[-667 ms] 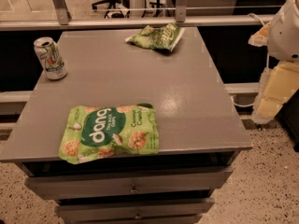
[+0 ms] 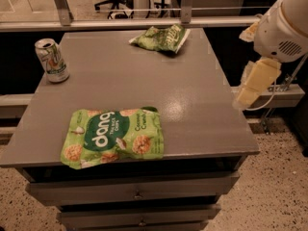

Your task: Pick green jalapeno chip bag

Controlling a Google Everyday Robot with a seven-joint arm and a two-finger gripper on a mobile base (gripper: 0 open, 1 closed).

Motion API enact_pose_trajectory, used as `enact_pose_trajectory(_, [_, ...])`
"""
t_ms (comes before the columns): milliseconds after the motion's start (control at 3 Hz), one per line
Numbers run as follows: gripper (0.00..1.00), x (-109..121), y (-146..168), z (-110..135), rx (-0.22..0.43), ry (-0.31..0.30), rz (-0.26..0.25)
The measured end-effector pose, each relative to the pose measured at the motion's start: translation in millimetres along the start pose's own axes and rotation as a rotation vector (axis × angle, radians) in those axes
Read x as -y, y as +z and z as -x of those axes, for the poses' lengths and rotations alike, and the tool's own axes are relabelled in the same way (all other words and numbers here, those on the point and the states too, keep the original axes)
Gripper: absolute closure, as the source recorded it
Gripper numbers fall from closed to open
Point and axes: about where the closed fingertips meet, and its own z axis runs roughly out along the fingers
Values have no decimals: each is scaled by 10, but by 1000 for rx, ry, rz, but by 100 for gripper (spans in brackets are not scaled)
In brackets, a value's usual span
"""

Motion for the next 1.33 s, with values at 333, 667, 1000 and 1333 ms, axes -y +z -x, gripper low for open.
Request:
enact_pose_trajectory(333, [0,428,283,183,121,32,-34])
enact_pose_trajectory(667, [0,917,539,489,237,47,-74])
enact_pose_trajectory(1000, [0,1291,811,744,323,72,-96])
enact_pose_trajectory(1333, [0,1667,1165,954,393,108,-115])
